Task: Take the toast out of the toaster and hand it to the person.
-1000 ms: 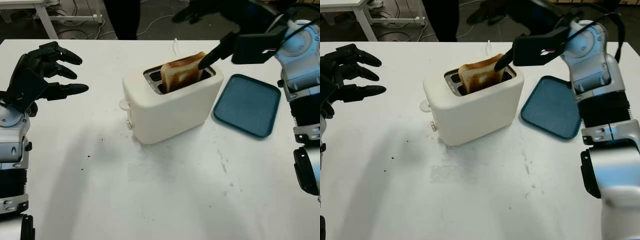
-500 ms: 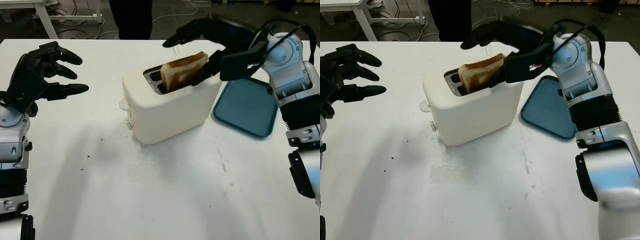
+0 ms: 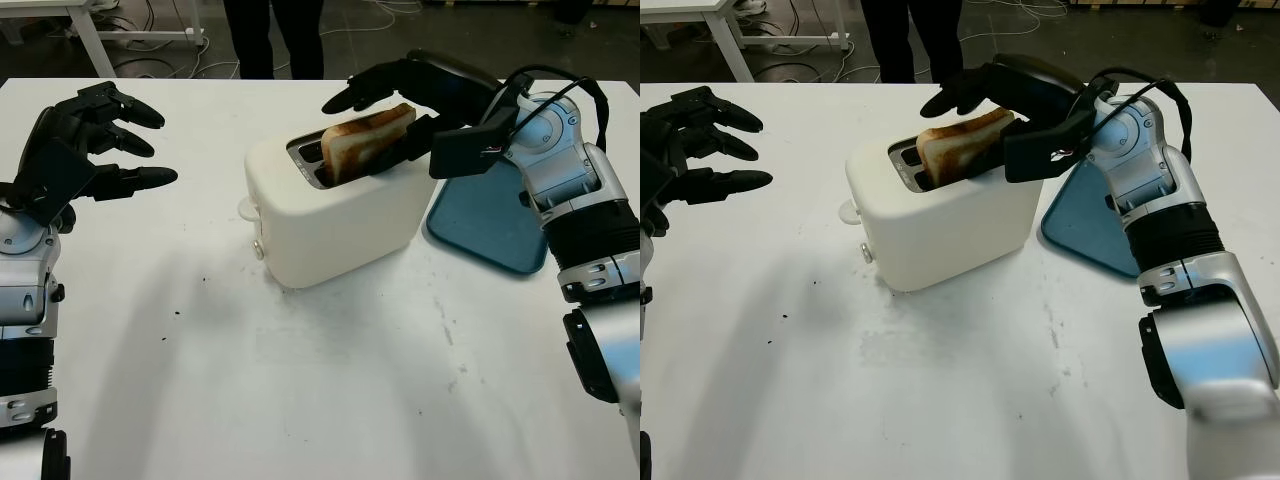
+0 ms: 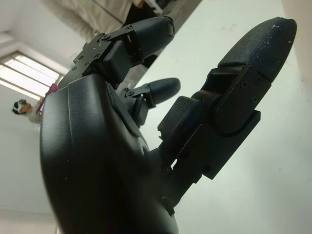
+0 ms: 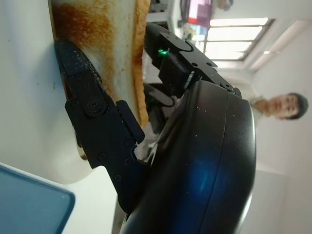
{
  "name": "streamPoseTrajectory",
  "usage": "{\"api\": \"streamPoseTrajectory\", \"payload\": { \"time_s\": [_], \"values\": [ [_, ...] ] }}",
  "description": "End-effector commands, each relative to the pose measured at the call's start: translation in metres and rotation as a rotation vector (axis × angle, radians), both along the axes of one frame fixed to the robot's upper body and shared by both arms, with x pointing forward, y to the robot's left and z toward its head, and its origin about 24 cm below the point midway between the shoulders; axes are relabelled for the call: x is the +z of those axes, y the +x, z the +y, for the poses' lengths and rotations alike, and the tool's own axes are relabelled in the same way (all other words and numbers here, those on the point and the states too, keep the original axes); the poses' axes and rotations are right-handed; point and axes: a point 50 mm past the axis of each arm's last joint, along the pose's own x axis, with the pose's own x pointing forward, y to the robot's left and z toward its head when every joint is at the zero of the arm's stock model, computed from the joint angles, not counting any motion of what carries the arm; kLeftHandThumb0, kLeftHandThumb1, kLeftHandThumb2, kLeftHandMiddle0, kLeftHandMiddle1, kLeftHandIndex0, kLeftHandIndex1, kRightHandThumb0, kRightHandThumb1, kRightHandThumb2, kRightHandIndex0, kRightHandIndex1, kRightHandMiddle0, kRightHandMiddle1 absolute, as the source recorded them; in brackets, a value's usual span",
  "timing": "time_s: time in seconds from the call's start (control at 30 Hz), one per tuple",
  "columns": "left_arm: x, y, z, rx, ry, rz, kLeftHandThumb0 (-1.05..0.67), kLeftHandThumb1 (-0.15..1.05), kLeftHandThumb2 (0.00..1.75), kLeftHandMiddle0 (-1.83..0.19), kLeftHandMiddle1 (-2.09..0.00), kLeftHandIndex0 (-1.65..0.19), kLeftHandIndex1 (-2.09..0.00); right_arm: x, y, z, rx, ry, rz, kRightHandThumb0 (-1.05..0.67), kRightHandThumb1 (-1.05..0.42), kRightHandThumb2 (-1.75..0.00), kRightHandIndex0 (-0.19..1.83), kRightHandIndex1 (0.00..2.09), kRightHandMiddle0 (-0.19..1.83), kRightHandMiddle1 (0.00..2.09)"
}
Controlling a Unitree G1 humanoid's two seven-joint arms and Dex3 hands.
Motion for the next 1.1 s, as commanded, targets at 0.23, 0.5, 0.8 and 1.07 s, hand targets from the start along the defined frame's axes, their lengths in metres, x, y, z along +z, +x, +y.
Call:
{"api": "streamPoseTrajectory", "payload": {
  "time_s": [0.23,0.5,0.8,1.07],
  "values": [
    [-0.001,-0.001,0.001,0.007,-0.002,-0.007,-1.05,0.57,0.0,-0.48,-1.28,-0.52,-1.12,-0.008,0.0,0.002,-0.008,-0.029,-0.005,-0.37,-0.73,-0.01,1.2,0.73,1.24,0.2],
    [-0.002,-0.001,0.001,0.012,-0.006,-0.001,-1.05,0.57,0.0,-0.48,-1.28,-0.52,-1.12,-0.004,-0.003,0.002,-0.038,-0.051,-0.149,-0.59,-0.89,-0.01,1.22,1.68,1.12,1.44],
    [-0.003,-0.001,0.001,0.013,-0.002,-0.001,-1.05,0.58,0.0,-0.48,-1.29,-0.51,-1.13,0.013,-0.002,-0.003,-0.058,0.034,-0.193,-0.48,-0.92,-0.1,1.11,1.74,0.93,1.7],
    [-0.004,-0.001,0.001,0.011,-0.003,-0.002,-1.05,0.57,0.0,-0.47,-1.3,-0.5,-1.14,0.031,0.003,-0.014,-0.071,0.166,-0.21,-0.36,-0.92,-0.14,1.09,1.75,0.9,1.75]
  ]
}}
